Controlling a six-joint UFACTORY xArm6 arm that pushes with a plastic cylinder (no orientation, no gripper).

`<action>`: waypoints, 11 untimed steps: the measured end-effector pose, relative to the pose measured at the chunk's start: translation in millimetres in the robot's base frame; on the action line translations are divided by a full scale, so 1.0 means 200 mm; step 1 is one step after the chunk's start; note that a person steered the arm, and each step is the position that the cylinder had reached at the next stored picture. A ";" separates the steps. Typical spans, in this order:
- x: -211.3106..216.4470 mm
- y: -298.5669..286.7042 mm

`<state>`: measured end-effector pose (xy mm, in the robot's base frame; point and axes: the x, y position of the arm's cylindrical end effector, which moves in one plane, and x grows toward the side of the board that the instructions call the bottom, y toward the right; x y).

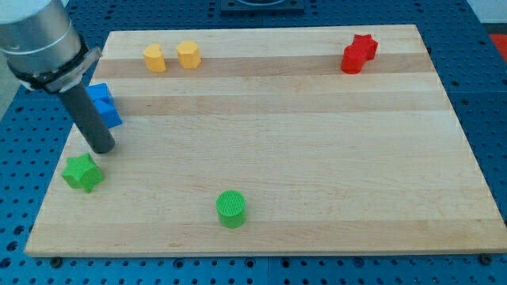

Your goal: Push the green star towards the bottom center of the board

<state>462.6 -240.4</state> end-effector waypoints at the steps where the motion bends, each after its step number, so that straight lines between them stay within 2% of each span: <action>1: 0.04 -0.24; 2: 0.11 -0.29; 3: 0.17 0.04; 4: 0.26 0.05; 5: 0.23 -0.18; 6: 0.34 -0.24; 7: 0.41 -0.04; 8: 0.42 0.33; 10: 0.58 0.12; 11: 0.57 0.39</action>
